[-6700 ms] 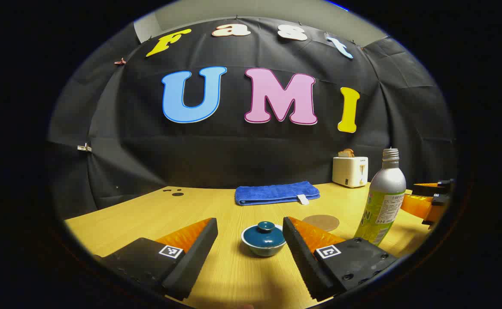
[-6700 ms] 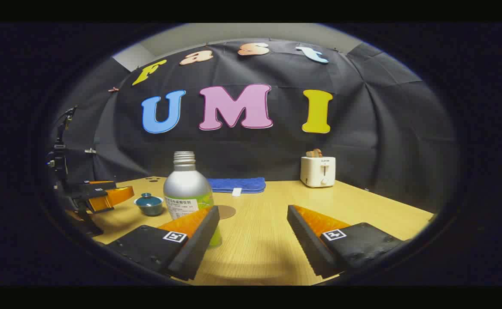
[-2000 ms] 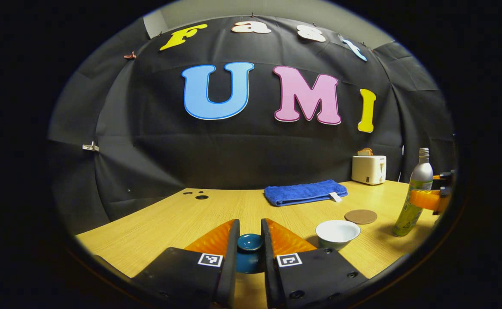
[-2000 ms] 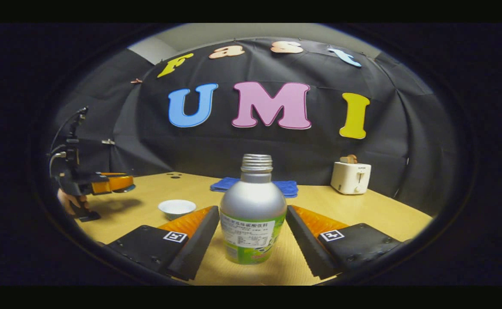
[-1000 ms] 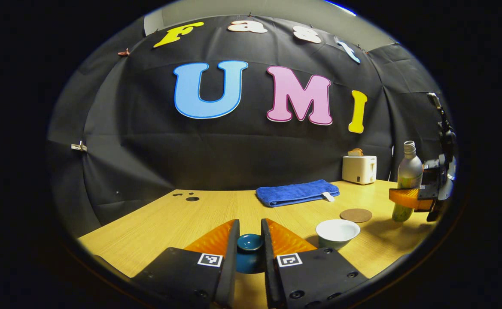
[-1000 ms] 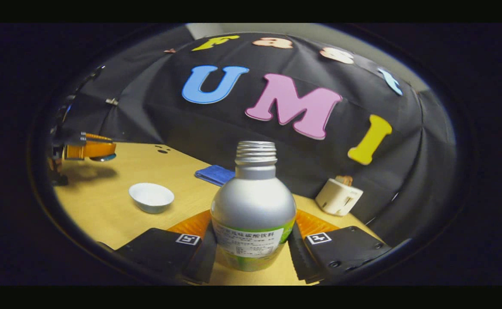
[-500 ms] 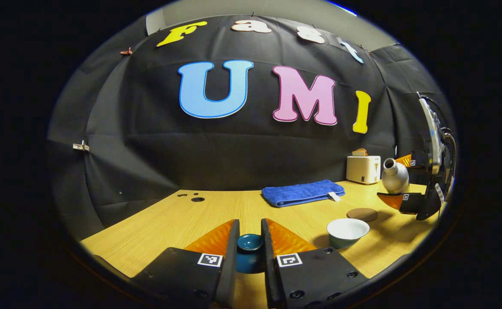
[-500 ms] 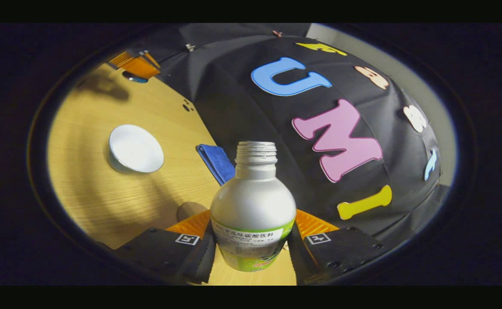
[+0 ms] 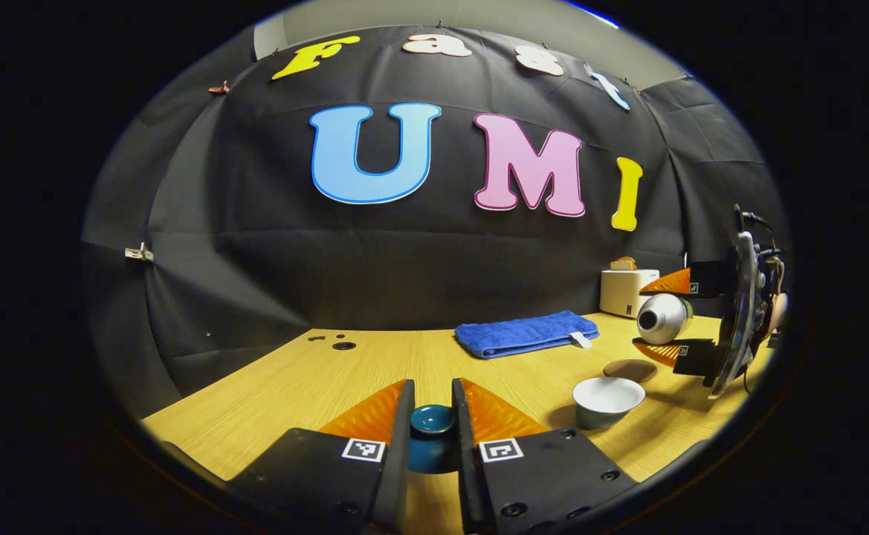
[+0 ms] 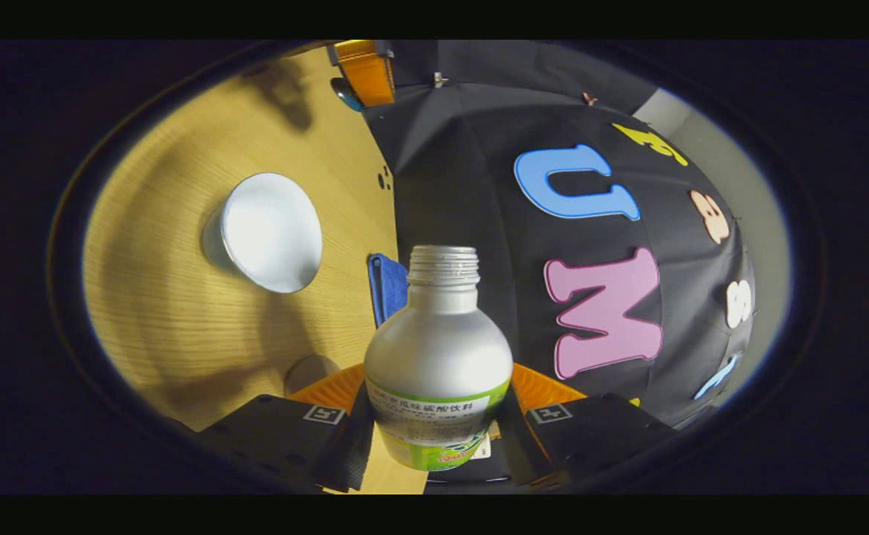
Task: Open the teacup lid with one hand, grasp the water bottle and pour water into the teacup with the other hand; after pouring, place the water bottle on the coaster and then close the teacup lid.
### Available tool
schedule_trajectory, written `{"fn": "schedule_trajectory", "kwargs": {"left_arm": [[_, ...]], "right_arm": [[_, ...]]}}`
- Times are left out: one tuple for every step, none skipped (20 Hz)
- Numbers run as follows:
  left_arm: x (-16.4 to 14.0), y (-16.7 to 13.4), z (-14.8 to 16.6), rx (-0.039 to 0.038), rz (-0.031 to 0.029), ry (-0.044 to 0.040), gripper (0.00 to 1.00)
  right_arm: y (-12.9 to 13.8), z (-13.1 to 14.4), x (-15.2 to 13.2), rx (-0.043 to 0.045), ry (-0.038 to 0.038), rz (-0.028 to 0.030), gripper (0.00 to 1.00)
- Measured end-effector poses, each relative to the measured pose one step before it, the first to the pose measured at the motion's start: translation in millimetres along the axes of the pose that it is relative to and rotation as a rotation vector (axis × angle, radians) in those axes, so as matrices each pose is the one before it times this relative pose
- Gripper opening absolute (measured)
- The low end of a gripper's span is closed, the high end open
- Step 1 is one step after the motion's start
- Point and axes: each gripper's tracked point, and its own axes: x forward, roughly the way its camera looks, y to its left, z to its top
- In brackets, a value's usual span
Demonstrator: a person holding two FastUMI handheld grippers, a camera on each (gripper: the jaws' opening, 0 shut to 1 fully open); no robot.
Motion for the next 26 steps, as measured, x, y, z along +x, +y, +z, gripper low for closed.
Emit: {"fn": "schedule_trajectory", "kwargs": {"left_arm": [[-0.19, 0.02, -0.08, 0.00002, -0.00028, -0.00009, 0.32], [-0.07, -0.12, 0.38, -0.00004, -0.00016, -0.00013, 0.34], [0.07, 0.10, -0.49, 0.00005, -0.00011, 0.00024, 0.34], [0.27, 0.07, 0.09, 0.00004, 0.00006, -0.00027, 0.34], [-0.40, 0.03, -0.22, 0.00012, -0.00005, 0.00016, 0.34], [-0.36, 0.41, 0.64, 0.00005, 0.00004, 0.00009, 0.34], [0.30, -0.11, -0.66, 0.00004, -0.00007, 0.00006, 0.32], [0.22, -0.06, 0.49, 0.00000, 0.00028, 0.00014, 0.32], [-0.95, 0.36, 0.26, -0.00005, -0.00001, -0.00010, 0.32], [0.22, -0.54, 0.31, 0.00016, -0.00010, 0.00035, 0.34], [0.29, 0.04, -0.73, -0.00005, 0.00001, -0.00024, 0.34], [0.16, 0.26, 0.25, 0.00021, 0.00008, 0.00019, 0.34], [-0.27, -0.40, -0.24, -0.00004, 0.00002, -0.00024, 0.34], [-0.31, 0.08, 0.51, -0.00007, -0.00004, 0.00004, 0.34], [-0.06, 0.41, -0.64, 0.00002, -0.00008, -0.00013, 0.34], [0.21, -0.38, 0.54, 0.00007, -0.00014, 0.00010, 0.34], [0.34, 0.17, -0.45, 0.00002, -0.00021, 0.00024, 0.34], [0.10, 0.22, 0.44, 0.00005, 0.00002, -0.00022, 0.34], [-0.52, -0.25, -0.82, -0.00004, -0.00004, -0.00003, 0.32], [-0.18, 0.08, 0.24, 0.00007, 0.00008, -0.00014, 0.32], [-0.08, 0.32, 0.02, 0.00008, -0.00002, 0.00017, 0.32], [0.05, 0.05, 0.29, -0.00002, 0.00012, -0.00018, 0.32], [0.31, -0.63, -0.47, 0.00005, -0.00007, 0.00015, 0.32], [0.02, 0.18, 0.18, -0.00018, -0.00013, -0.00007, 0.32], [0.15, 0.03, -0.07, 0.00010, -0.00008, 0.00017, 0.32], [-0.24, -0.09, 0.53, 0.00000, 0.00007, -0.00013, 0.34]], "right_arm": [[0.92, 3.32, 0.80, -0.02594, -0.01227, 0.00466, 0.74], [1.55, 2.85, 0.83, -0.02951, -0.01110, 0.00446, 0.74], [1.78, 4.99, 5.13, -0.03321, -0.01186, 0.00316, 0.73], [1.74, 1.58, 4.72, -0.03112, -0.00887, -0.00006, 0.74], [1.84, 0.72, 3.19, -0.02606, -0.00846, 0.00057, 0.74], [1.54, 0.19, 1.59, -0.02420, -0.00658, -0.00084, 0.74], [2.22, -0.83, -0.74, -0.01633, -0.00502, 0.00196, 0.77], [2.94, -2.71, 1.10, -0.01038, -0.00140, 0.00391, 0.74], [2.68, -0.94, 3.73, -0.01330, -0.00144, 0.00576, 0.74], [1.51, -1.15, 1.87, -0.01458, 0.00066, 0.00006, 0.74], [0.99, 0.30, 1.53, -0.01148, -0.00320, 0.00334, 0.74], [1.64, -0.52, 0.19, -0.00602, -0.00064, 0.00222, 0.74], [0.18, 0.12, 0.59, -0.00931, -0.00218, 0.00268, 0.74], [-1.34, -0.41, 0.19, -0.01784, -0.00436, -0.00564, 0.74], [-2.65, 0.49, 0.87, -0.01385, -0.00234, -0.00533, 0.74], [-1.19, 0.91, 0.19, -0.01392, -0.00639, -0.00168, 0.74], [-0.68, 0.99, 0.32, -0.01146, -0.00300, -0.00231, 0.74], [-0.16, 2.03, -0.61, -0.01659, -0.00801, -0.00240, 0.74], [-1.79, 4.01, -0.47, -0.02637, -0.01251, -0.00647, 0.74], [-3.01, 3.02, -1.50, -0.03197, -0.01214, -0.01177, 0.74], [-2.21, 1.70, 0.09, -0.03051, -0.01211, -0.01198, 0.74], [-0.67, 0.61, -0.30, -0.02212, -0.00685, -0.00694, 0.74], [1.27, -0.98, 1.86, -0.01131, -0.00372, 0.00112, 0.74], [0.68, -2.16, 1.95, -0.00960, 0.00112, 0.00201, 0.74], [-2.84, -1.37, 5.08, -0.01576, 0.00212, -0.00429, 0.74], [-2.76, -1.79, 1.76, -0.02419, 0.00186, -0.00761, 0.74]]}}
